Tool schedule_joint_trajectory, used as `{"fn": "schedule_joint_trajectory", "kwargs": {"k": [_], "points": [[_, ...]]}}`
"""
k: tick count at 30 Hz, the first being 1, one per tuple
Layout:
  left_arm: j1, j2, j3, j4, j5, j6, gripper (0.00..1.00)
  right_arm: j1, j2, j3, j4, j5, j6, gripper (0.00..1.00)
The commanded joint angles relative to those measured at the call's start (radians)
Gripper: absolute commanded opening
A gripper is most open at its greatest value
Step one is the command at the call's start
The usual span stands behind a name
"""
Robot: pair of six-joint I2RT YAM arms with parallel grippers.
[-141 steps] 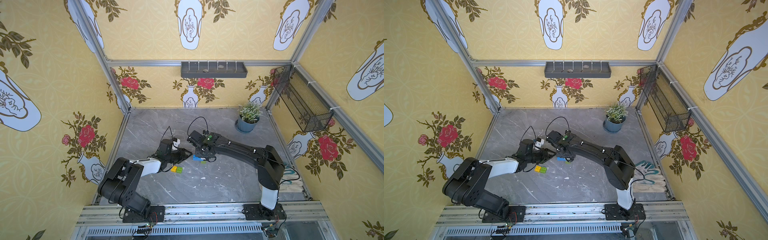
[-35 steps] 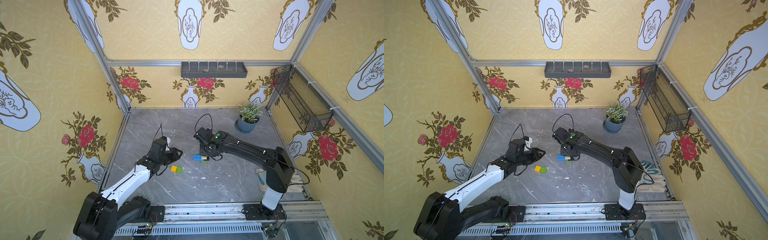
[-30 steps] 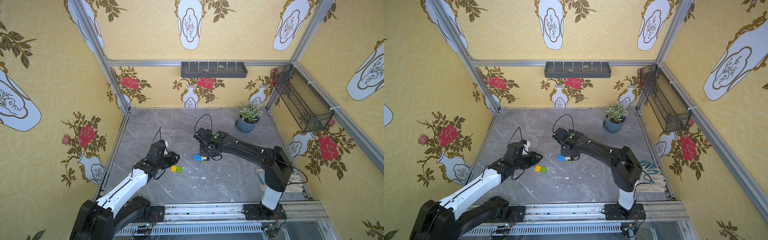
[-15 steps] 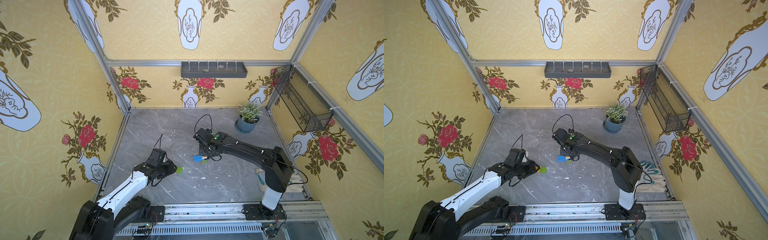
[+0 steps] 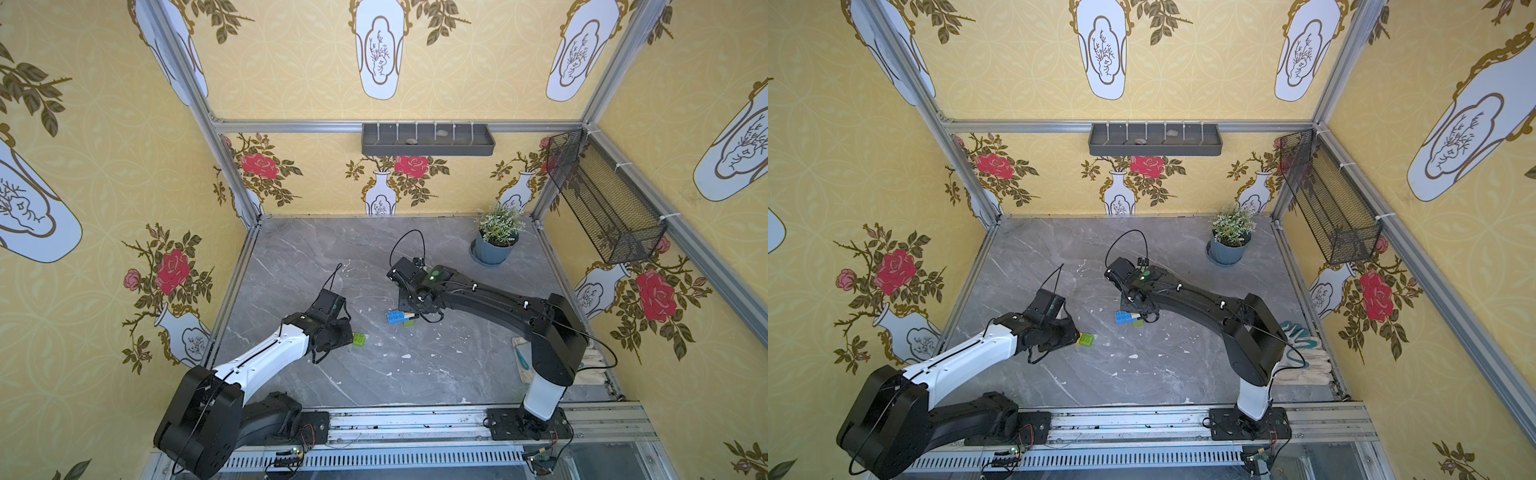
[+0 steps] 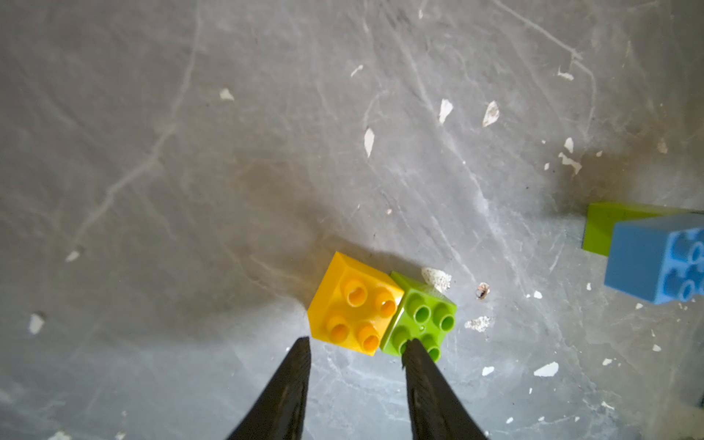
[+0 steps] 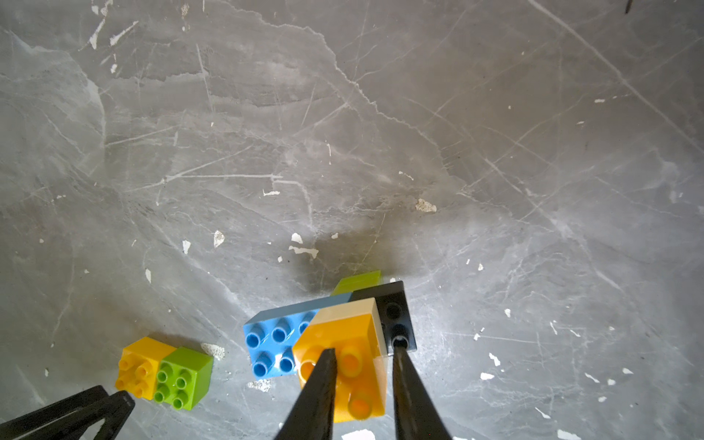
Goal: Assemble the number 4 with lego
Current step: Assemble the lego brick with the lego brick, then adjust the lego brick at the center of the board.
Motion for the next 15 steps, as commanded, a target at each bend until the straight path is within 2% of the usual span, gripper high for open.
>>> {"fn": "schedule_joint_trajectory", "kwargs": {"k": [1, 9, 15], "points": [[-0.024, 0.042, 0.031, -0.029, -0.075, 0.050, 0.46, 0.001, 0.013, -0.013, -0.073, -0.038, -0.002, 0.28], [-0.095, 0.133, 0.074, -0.075, -0.156, 0.062, 0.46, 0.001, 0.004, -0.021, -0.072, -0.039, -0.001, 0.27], [-0.101, 0.134, 0.068, -0.082, -0.180, 0.040, 0.46, 0.001, -0.001, -0.039, -0.068, -0.048, 0.008, 0.27]]}}
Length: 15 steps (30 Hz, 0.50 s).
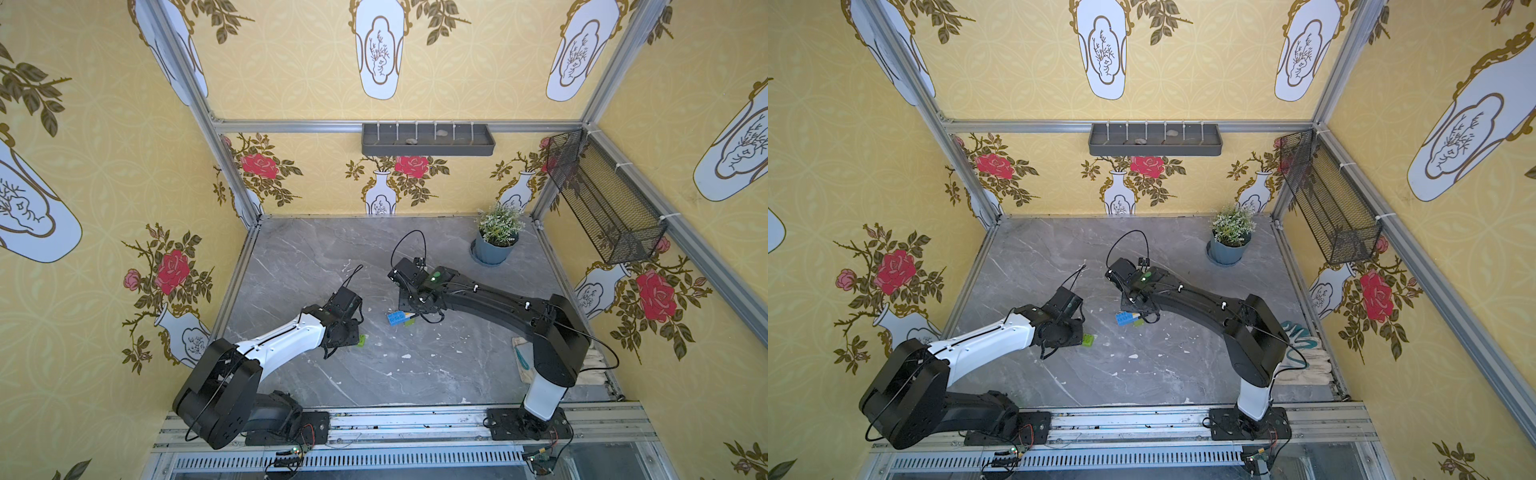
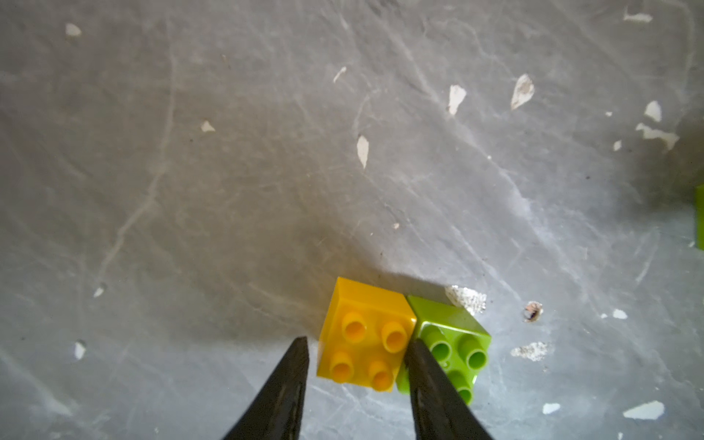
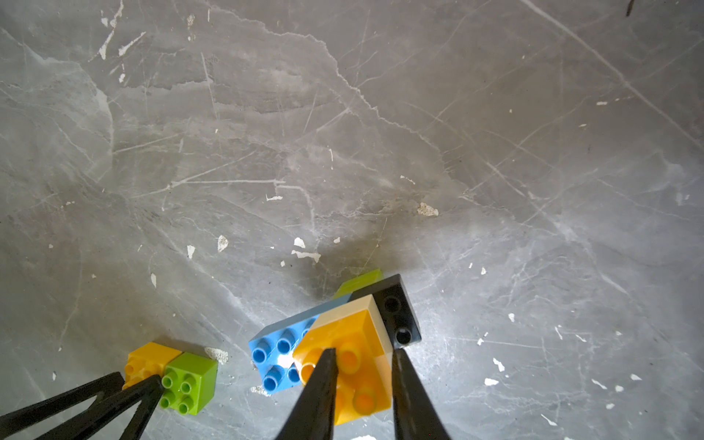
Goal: Assemble the number 4 with lego
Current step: Adjust the lego brick at the center of the board.
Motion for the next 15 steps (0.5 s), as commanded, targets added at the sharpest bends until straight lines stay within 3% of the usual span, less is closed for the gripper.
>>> {"fn": "schedule_joint_trajectory", "kwargs": {"k": [1, 15], "points": [[0.000, 0.008, -0.003, -0.027, -0.030, -0.007, 0.46, 0.002, 0.013, -0.016, -0.093, -0.052, 0.009, 0.26], [0.000, 0.043, -0.014, 0.002, -0.015, -0.025, 0.35, 0.009, 0.043, 0.009, -0.114, -0.081, 0.066, 0.20]]}}
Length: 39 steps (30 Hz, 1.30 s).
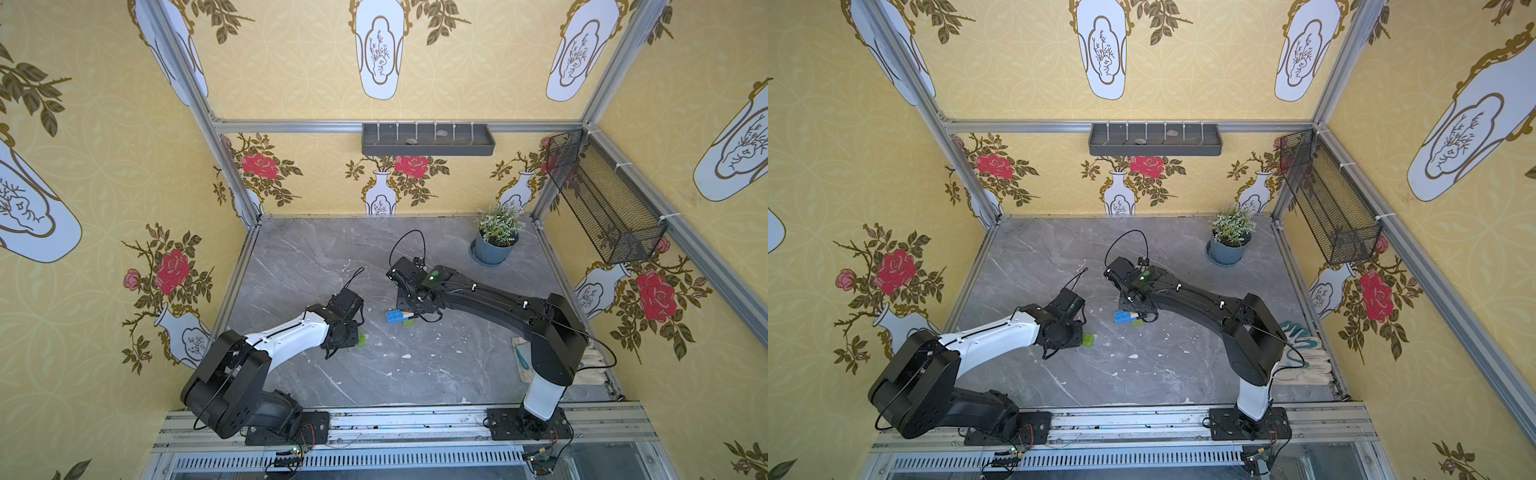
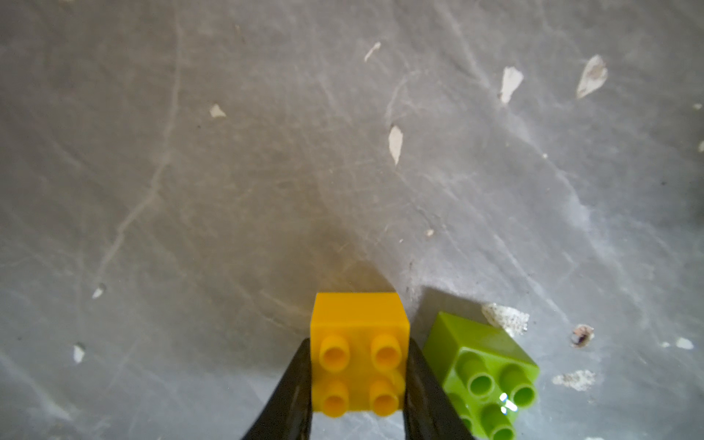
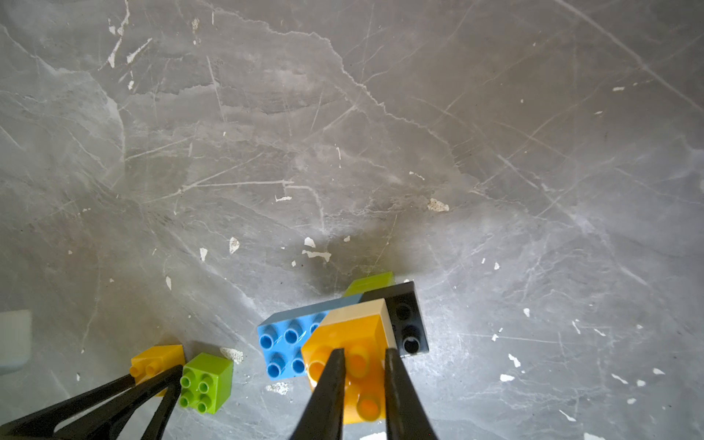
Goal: Assemble the number 4 with lego
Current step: Adjust the lego brick at the center of the board.
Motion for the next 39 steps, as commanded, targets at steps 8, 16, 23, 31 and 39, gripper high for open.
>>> {"fn": "schedule_joint_trajectory", "kwargs": {"k": [8, 16, 23, 31, 39], "points": [[0.006, 0.001, -0.013, -0.002, 0.008, -0.007, 0.30, 0.018, 0.017, -0.004, -0.122, -0.053, 0.053, 0.20], [0.014, -0.016, -0.016, 0.002, -0.001, -0.006, 0.39, 0.027, 0.027, -0.026, -0.115, -0.056, 0.088, 0.18], [0.018, -0.031, 0.007, -0.016, -0.018, -0.005, 0.51, 0.030, 0.028, -0.027, -0.116, -0.057, 0.084, 0.18], [0.038, -0.079, -0.002, 0.005, -0.029, -0.027, 0.41, 0.029, 0.024, -0.022, -0.122, -0.050, 0.074, 0.18], [0.038, -0.051, -0.005, 0.001, 0.011, -0.032, 0.49, 0.030, 0.028, -0.016, -0.120, -0.049, 0.069, 0.18]]}}
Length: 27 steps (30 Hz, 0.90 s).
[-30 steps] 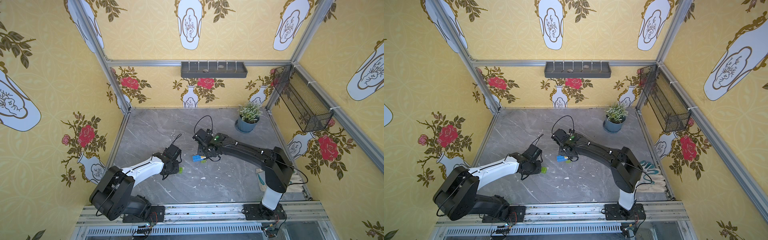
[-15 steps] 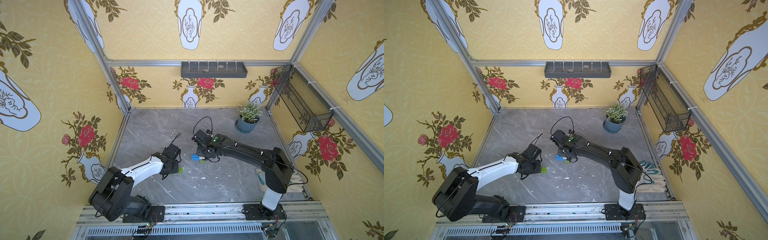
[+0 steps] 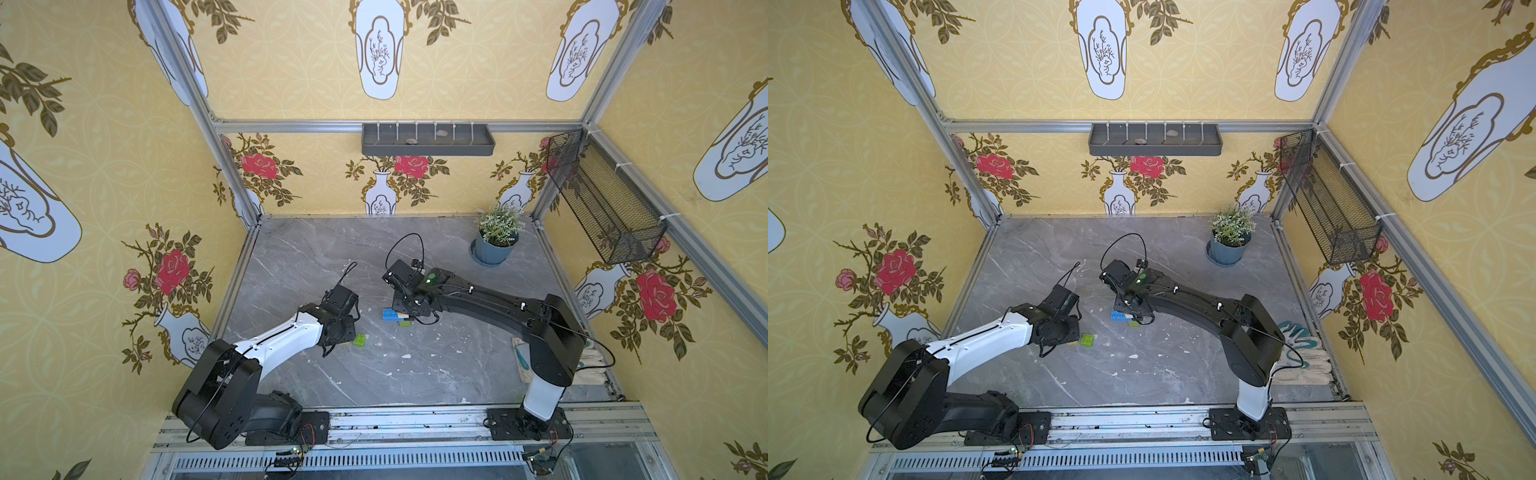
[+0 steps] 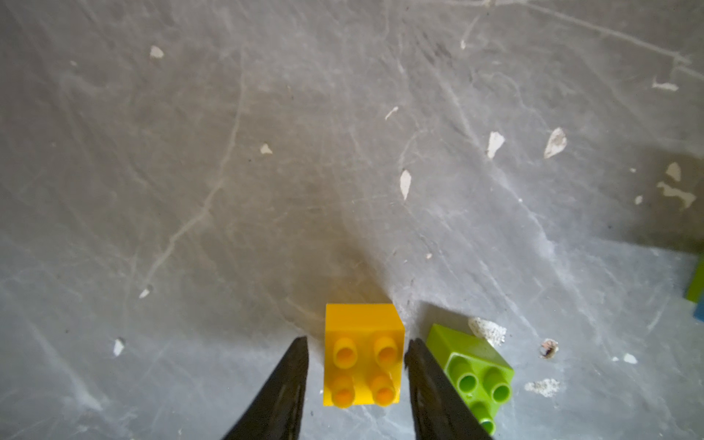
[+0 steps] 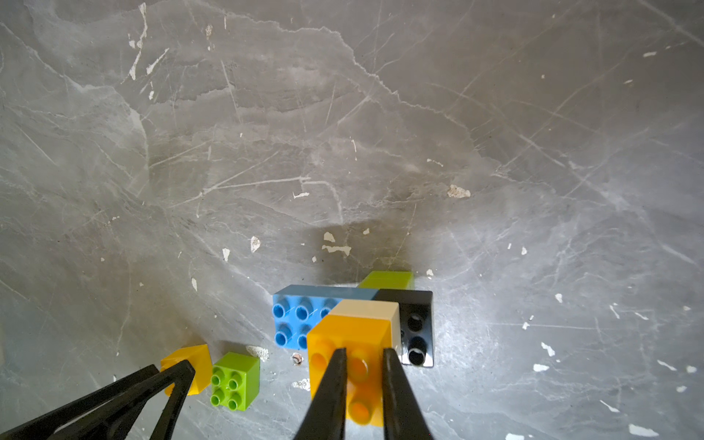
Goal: Assemble the number 4 with lego
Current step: Adjust the lego brick at the center of the board.
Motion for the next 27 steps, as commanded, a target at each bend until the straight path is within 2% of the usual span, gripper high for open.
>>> {"fn": "schedule_joint_trajectory", "kwargs": {"k": [1, 5, 11, 20, 24, 27], "points": [[0.000, 0.000, -0.013, 0.005, 0.030, -0.007, 0.50, 0.002, 0.024, -0.015, -0.138, -0.053, -0.008, 0.18], [0.000, 0.007, -0.022, 0.019, 0.043, -0.009, 0.52, 0.002, 0.025, -0.020, -0.137, -0.053, -0.008, 0.18], [0.000, 0.038, -0.023, 0.024, 0.044, -0.016, 0.41, 0.002, 0.024, -0.027, -0.135, -0.053, -0.005, 0.17], [0.000, -0.014, -0.020, 0.002, 0.023, -0.015, 0.31, 0.008, 0.025, -0.044, -0.131, -0.053, -0.001, 0.15], [0.000, -0.027, -0.003, -0.007, 0.039, -0.009, 0.20, 0.008, 0.017, -0.053, -0.128, -0.050, 0.002, 0.15], [-0.011, -0.060, 0.032, -0.018, 0.063, -0.009, 0.19, 0.006, 0.016, -0.055, -0.125, -0.050, 0.001, 0.15]]}}
